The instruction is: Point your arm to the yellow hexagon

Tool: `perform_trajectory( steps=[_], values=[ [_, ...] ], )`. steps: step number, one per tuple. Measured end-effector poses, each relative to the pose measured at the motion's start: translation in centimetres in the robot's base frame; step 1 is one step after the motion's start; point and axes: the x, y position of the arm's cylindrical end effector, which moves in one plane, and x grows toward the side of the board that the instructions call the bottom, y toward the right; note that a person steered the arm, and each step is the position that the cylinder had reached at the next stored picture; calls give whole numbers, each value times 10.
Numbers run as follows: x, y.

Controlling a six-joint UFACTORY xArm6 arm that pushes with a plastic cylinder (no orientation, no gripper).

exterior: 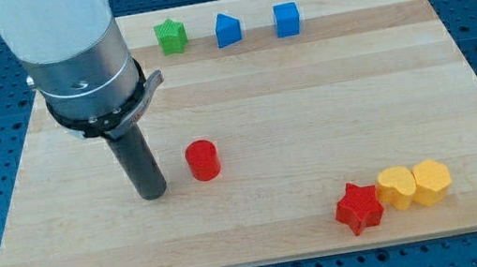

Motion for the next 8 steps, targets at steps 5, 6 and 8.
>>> perform_trajectory(
  steps=[5,6,8],
  values=[
    [81,83],
    [78,131],
    [37,150]
  ],
)
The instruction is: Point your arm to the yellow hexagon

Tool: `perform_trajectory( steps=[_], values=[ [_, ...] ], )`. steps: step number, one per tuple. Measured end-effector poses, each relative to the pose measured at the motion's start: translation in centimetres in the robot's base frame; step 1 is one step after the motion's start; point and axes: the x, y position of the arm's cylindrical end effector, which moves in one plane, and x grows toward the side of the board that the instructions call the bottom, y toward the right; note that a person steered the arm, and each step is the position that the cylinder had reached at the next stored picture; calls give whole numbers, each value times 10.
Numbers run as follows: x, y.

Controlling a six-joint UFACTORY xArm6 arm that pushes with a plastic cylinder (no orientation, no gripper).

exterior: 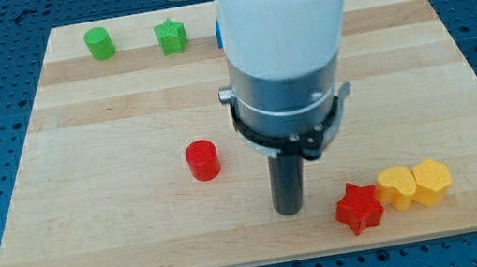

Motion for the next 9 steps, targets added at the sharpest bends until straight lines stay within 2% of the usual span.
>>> perform_trajectory(
  steps=[1,2,3,4,5,6,9],
  values=[
    [-16,28],
    [-44,92],
    [-30,177],
    [4,249],
    [51,251],
    [53,216],
    [43,60]
  ],
)
